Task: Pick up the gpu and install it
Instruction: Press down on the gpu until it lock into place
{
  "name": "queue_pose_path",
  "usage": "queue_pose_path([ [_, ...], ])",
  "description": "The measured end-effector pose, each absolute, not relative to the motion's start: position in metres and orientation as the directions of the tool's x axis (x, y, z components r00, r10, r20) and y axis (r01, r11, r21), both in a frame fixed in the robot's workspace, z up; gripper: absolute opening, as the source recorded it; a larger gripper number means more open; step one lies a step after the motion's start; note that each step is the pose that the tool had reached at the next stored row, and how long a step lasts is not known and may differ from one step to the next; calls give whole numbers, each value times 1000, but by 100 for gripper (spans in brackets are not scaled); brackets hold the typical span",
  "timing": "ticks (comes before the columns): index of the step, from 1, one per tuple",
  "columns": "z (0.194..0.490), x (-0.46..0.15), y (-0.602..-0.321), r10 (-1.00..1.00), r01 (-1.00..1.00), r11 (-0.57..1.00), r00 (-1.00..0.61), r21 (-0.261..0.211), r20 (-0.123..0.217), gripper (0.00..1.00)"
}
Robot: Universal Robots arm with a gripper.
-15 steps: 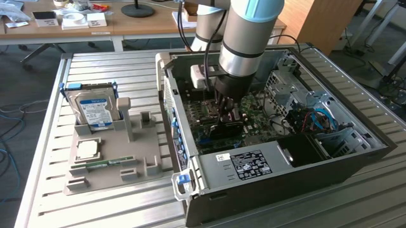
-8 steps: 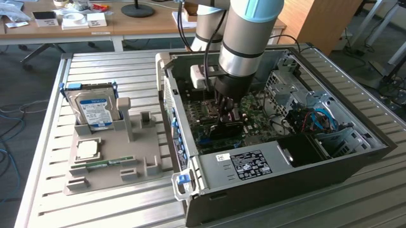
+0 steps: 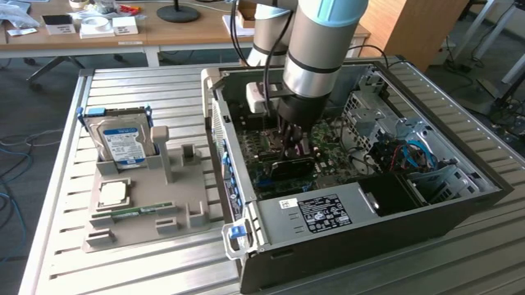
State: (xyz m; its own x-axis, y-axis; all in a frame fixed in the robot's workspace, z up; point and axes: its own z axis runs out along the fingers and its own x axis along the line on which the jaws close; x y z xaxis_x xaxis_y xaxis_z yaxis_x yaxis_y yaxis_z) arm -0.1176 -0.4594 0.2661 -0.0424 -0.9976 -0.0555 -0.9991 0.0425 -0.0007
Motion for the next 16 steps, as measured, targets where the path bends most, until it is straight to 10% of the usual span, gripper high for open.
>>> queue_pose_path([
  [16,310,-118,-459,-998,-999,42,-42,-1,-55,11],
])
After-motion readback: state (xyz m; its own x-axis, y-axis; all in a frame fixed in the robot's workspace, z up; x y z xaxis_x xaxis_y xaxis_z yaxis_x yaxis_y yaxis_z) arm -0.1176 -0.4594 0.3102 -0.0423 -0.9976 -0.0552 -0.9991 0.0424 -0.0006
